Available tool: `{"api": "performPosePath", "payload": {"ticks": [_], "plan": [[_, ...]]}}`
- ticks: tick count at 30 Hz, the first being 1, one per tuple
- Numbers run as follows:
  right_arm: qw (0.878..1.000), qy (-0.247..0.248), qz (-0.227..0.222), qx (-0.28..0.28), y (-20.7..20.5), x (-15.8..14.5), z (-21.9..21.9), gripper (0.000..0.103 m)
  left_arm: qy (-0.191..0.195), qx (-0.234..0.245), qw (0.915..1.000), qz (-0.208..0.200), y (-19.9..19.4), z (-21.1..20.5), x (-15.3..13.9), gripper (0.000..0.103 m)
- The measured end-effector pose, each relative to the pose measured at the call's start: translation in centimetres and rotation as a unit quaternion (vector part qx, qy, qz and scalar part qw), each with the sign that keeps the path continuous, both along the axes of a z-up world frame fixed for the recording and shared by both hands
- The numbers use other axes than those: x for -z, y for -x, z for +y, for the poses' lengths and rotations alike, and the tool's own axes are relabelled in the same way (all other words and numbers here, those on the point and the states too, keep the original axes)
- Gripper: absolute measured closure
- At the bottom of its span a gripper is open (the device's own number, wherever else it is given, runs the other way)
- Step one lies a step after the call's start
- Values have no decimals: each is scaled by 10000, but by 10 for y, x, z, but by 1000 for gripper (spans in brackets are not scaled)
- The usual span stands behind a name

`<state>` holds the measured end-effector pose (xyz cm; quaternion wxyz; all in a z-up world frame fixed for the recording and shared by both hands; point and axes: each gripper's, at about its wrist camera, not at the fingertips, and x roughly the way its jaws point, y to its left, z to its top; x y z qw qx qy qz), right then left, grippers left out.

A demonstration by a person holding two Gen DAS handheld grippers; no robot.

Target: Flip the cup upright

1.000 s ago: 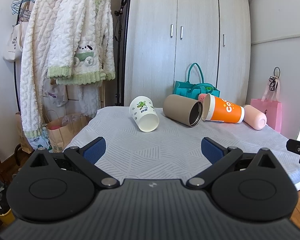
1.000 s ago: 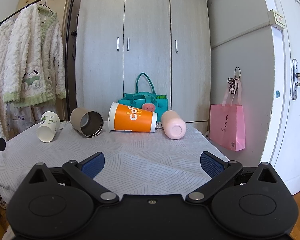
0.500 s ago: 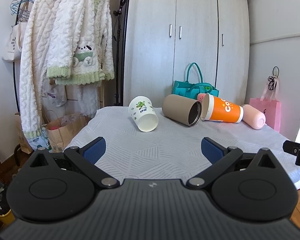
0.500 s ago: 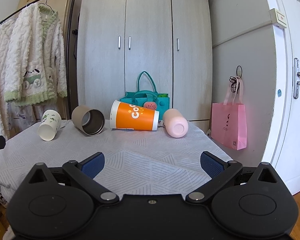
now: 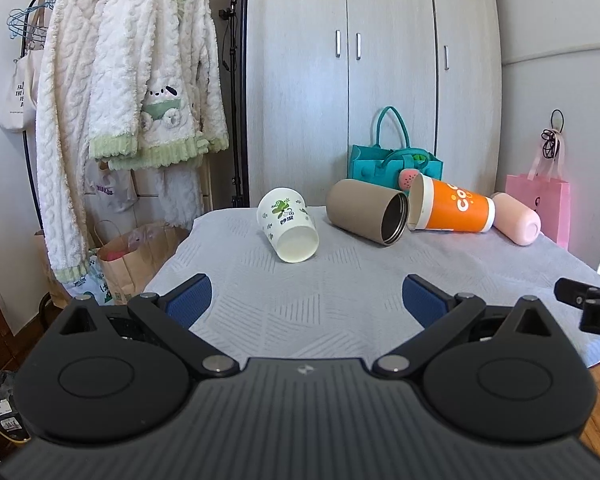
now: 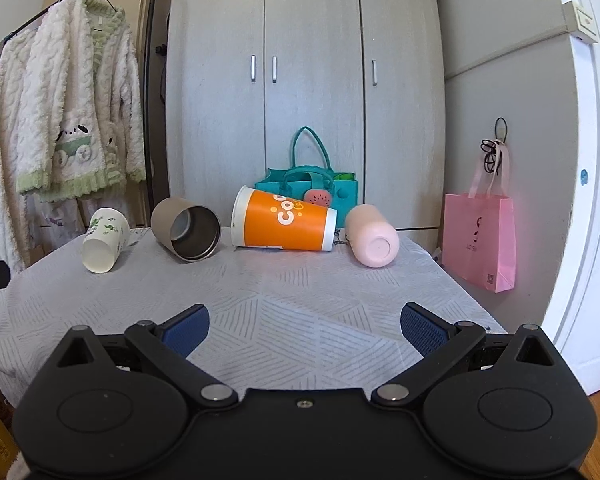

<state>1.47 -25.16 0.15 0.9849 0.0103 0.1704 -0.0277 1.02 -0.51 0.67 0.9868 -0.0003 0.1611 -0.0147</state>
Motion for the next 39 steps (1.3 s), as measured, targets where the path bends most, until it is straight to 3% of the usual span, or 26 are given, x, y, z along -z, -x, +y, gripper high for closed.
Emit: {"api": "performPosePath", "payload": {"ticks": [4, 8, 13, 16, 22, 25, 32, 39], "plan": [[9989, 74, -120, -446, 0, -15, -9, 0, 92, 123, 9999, 75, -10, -2, -10, 0], [9930, 576, -268, -998, -6, -37, -18, 0, 294, 286, 9991, 137, -22, -5, -20, 0], [9777, 1047, -333, -1792, -22, -61, -27, 0, 840, 477, 9943, 445, -48, -10, -24, 0], [9575, 1669, -158, -2345, -39, -68, -20, 0, 1117, 582, 9899, 656, -66, -15, -24, 0], [8999, 3069, -23, -3099, -65, -78, 0, 0, 1607, 770, 9796, 932, -100, -31, -31, 0], [8862, 3192, 154, -3354, -83, -83, 0, 0, 1662, 879, 9769, 1013, -118, -42, -36, 0], [8829, 3036, 789, -3494, -149, -83, -13, 0, 1964, 955, 9672, 1298, -171, -64, -29, 0], [8516, 3400, 1084, -3840, -200, -75, -13, 0, 2190, 858, 9583, 1621, -206, -72, -12, 0]]}}
